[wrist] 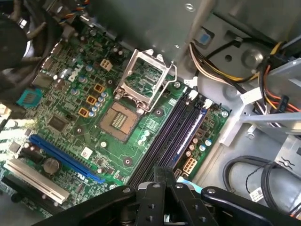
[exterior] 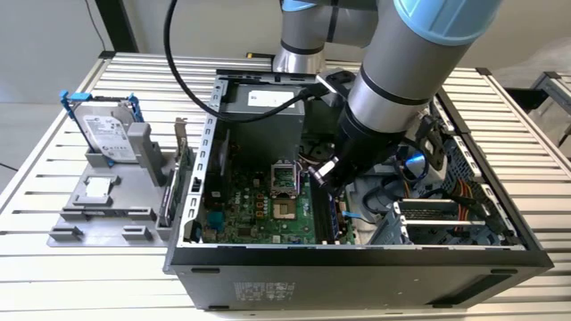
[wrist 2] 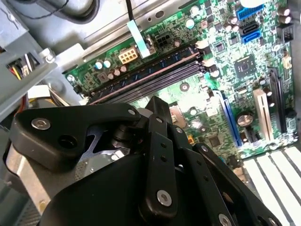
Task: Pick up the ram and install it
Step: 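Press down the ram until it locks into place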
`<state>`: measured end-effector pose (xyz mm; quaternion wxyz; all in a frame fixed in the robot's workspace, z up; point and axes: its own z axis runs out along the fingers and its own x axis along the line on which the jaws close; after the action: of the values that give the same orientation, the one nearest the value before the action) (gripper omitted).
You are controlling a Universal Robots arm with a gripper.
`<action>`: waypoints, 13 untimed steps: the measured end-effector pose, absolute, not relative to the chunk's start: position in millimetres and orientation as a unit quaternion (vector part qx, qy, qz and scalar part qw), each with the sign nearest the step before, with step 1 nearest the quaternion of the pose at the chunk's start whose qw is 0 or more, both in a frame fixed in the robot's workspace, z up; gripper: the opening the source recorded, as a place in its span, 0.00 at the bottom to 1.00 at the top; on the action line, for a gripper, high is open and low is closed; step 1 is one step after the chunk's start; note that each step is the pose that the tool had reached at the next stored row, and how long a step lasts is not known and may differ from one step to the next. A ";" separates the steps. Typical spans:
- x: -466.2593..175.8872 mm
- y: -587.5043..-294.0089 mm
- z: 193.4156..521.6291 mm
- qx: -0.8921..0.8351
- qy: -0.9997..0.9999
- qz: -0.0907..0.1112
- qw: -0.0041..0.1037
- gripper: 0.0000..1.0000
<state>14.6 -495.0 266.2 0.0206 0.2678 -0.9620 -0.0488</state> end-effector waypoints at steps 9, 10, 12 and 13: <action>14.5 -494.6 266.1 0.325 -0.944 -0.047 0.023 0.00; 14.6 -494.6 266.1 0.331 -0.942 -0.047 0.024 0.00; 14.6 -494.5 266.1 0.346 -0.937 -0.047 0.025 0.00; 14.6 -494.4 266.1 0.352 -0.934 -0.047 0.025 0.00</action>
<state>14.6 -494.4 266.1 0.0248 0.3522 -0.9344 -0.0468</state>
